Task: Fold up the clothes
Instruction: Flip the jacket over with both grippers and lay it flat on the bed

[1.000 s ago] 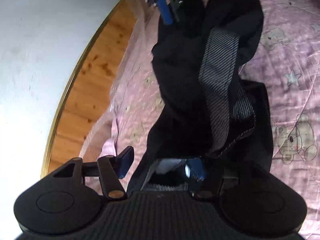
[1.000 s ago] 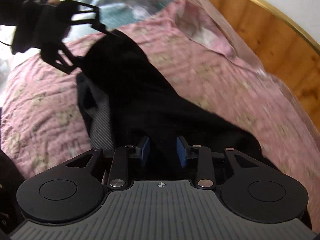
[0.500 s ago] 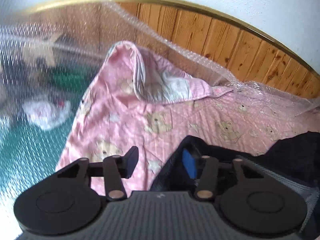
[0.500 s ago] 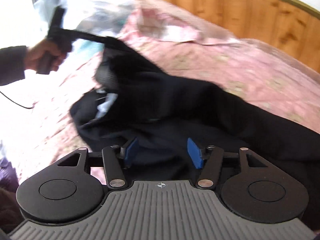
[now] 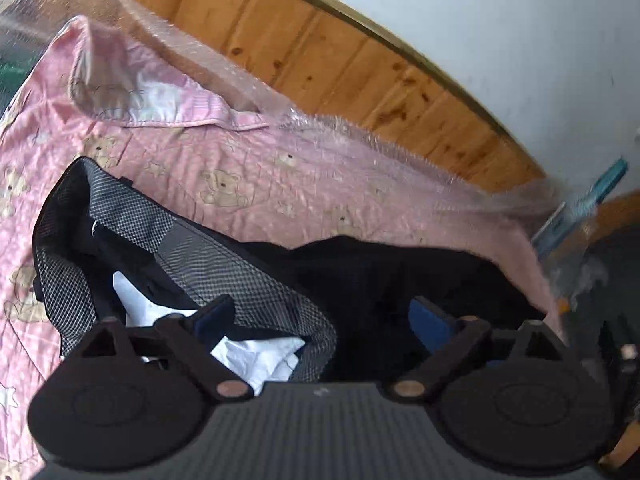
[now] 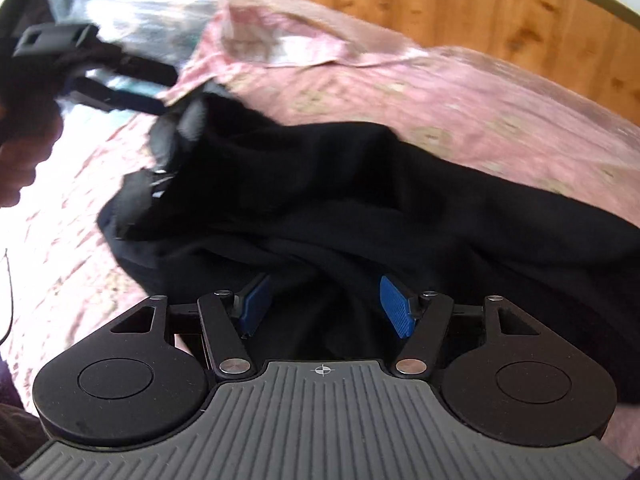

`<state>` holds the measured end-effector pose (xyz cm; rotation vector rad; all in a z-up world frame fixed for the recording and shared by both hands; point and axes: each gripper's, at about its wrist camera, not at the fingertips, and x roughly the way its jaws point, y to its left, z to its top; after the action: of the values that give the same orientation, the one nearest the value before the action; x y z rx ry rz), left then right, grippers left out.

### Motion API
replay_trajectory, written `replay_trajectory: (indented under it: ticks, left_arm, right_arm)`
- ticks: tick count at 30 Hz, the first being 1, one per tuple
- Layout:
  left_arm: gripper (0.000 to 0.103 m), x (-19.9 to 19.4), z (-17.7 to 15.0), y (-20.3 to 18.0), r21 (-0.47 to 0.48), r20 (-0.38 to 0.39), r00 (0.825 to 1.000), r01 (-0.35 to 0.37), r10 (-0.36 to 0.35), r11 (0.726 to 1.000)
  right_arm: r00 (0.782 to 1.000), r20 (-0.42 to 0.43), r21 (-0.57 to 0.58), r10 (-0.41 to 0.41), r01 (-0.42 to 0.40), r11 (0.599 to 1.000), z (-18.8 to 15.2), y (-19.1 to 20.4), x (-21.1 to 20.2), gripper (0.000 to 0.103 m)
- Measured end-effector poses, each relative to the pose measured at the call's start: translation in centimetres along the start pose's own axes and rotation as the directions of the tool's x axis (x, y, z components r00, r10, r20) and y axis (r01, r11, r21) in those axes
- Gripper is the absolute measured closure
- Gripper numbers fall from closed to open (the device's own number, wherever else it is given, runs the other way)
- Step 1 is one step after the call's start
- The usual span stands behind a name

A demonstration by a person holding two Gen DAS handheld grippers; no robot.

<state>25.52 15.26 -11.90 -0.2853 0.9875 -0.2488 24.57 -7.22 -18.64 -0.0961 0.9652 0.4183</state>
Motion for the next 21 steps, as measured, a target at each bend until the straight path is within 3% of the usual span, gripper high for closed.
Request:
replay_trajectory:
  ticks: [1, 3, 4, 5, 7, 9, 11, 14, 18, 21]
  left_arm:
    - [0.008, 1.2, -0.5, -1.0, 0.040, -0.022, 0.998, -0.065, 0.066, 0.997]
    - [0.076, 3.4, -1.3, -1.4, 0.091, -0.071, 0.993, -0.090, 0.096, 0.992]
    - [0.096, 4.0, -1.0, -1.0, 0.084, -0.095, 0.991, -0.085, 0.093, 0.993]
    - [0.100, 3.6, -0.1, -0.1, 0.043, -0.063, 0.994, -0.084, 0.087, 0.995]
    - [0.101, 0.9, 3.3, 2.6, -0.062, 0.071, 0.996, -0.049, 0.054, 0.997]
    - [0.101, -1.8, 7.1, 6.2, -0.210, 0.201, 0.978, -0.014, 0.057, 0.978]
    - [0.101, -3.0, 10.2, 9.7, -0.326, 0.272, 0.960, 0.028, 0.066, 0.945]
    - [0.100, -1.5, 13.2, 13.7, -0.434, 0.272, 0.962, 0.153, -0.033, 0.888]
    - [0.100, 0.0, 13.5, 14.0, -0.430, 0.238, 0.971, 0.087, 0.020, 0.899]
    - [0.100, 0.7, 13.6, 13.6, -0.419, 0.261, 0.965, 0.080, 0.036, 0.904]
  right_arm:
    - [1.000, 0.004, 0.034, -0.024, 0.024, 0.999, -0.7, -1.2, -0.7, 0.037]
    - [0.998, 0.009, 0.104, -0.070, 0.068, 0.992, -2.2, -3.7, -2.1, 0.037]
    - [0.996, 0.008, 0.140, -0.091, 0.089, 0.986, -3.0, -5.1, -2.7, 0.037]
    - [0.994, 0.007, 0.177, -0.114, 0.111, 0.978, -3.8, -6.6, -3.3, 0.037]
    - [0.985, 0.011, 0.257, -0.173, 0.164, 0.952, -5.4, -10.3, -4.7, 0.037]
    - [0.973, 0.013, 0.352, -0.228, 0.210, 0.912, -6.9, -14.4, -6.2, 0.036]
    - [0.961, 0.008, 0.475, -0.276, 0.240, 0.847, -8.4, -19.2, -7.4, 0.036]
    - [0.943, -0.001, 0.670, -0.334, 0.249, 0.700, -10.8, -26.7, -8.8, 0.034]
    - [0.916, -0.012, 0.850, -0.401, 0.221, 0.478, -13.7, -36.2, -9.6, 0.033]
    - [0.900, 0.004, 0.938, -0.435, 0.147, 0.314, -15.8, -42.3, -9.6, 0.029]
